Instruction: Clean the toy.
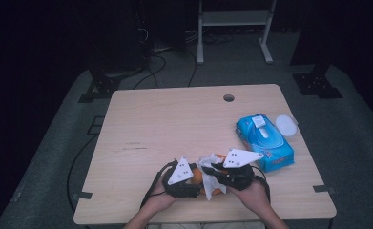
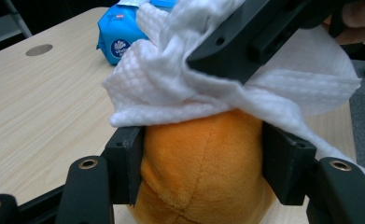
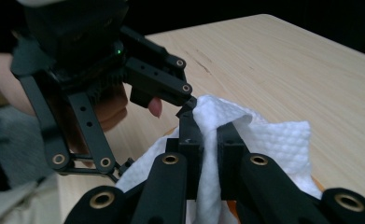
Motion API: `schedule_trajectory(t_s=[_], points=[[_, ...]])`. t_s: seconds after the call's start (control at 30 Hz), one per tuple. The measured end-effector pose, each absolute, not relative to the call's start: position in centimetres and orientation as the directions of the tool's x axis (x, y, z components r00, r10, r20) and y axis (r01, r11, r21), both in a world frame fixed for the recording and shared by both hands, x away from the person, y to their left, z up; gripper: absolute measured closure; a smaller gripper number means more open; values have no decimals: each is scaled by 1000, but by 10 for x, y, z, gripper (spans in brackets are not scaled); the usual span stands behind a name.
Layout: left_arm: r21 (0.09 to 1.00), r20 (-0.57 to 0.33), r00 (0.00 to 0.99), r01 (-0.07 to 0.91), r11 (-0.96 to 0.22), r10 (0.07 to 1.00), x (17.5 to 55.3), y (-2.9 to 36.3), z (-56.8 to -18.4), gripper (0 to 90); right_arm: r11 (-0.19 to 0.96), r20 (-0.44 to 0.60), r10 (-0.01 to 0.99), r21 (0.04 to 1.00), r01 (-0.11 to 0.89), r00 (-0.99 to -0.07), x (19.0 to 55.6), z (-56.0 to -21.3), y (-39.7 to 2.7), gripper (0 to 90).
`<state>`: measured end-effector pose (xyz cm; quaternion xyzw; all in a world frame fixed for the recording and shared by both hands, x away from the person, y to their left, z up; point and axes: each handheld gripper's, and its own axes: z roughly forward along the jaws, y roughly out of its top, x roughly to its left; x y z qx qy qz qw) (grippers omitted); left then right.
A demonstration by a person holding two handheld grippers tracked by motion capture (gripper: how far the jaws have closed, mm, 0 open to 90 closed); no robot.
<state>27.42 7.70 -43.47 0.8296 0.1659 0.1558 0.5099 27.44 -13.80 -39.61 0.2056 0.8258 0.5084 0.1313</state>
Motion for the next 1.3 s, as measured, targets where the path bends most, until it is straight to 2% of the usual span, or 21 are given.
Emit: schedule_trajectory(t_s=[0.07, 0.2, 0.37, 0.47, 0.57, 0.7, 0.77, 0.93, 1.07, 1.2, 1.3], points=[[907, 62, 906, 124, -402, 419, 276, 79, -435, 359, 384, 18, 491, 893, 234, -871, 280, -398, -145, 832], [923, 25, 911, 137, -360, 411, 279, 82, -437, 235, 343, 56, 548, 895, 286, -835, 290, -403, -165, 832], [917, 61, 902, 119, -382, 427, 277, 77, -438, 350, 346, 36, 563, 897, 276, -825, 287, -400, -163, 833], [912, 99, 899, 90, -401, 426, 274, 74, -438, 404, 363, 28, 494, 902, 235, -869, 278, -399, -146, 832], [909, 120, 898, 73, -411, 423, 273, 76, -437, 447, 393, -5, 494, 893, 218, -870, 278, -398, -142, 832], [912, 108, 896, 82, -401, 430, 276, 80, -438, 470, 357, 1, 586, 897, 259, -810, 290, -401, -166, 830], [914, 102, 896, 86, -396, 431, 276, 81, -439, 474, 297, 78, 626, 896, 329, -776, 299, -410, -184, 830], [916, 91, 889, 102, -388, 448, 278, 86, -438, 483, 258, 127, 695, 875, 411, -707, 315, -425, -210, 830], [919, 83, 887, 108, -379, 455, 278, 87, -437, 496, 206, 198, 694, 866, 455, -692, 318, -430, -217, 831], [923, 71, 881, 119, -365, 467, 280, 90, -435, 508, 214, 176, 649, 891, 400, -740, 310, -416, -209, 829], [928, 51, 883, 130, -348, 467, 281, 92, -434, 515, 213, 192, 658, 880, 425, -728, 314, -421, -211, 829]])
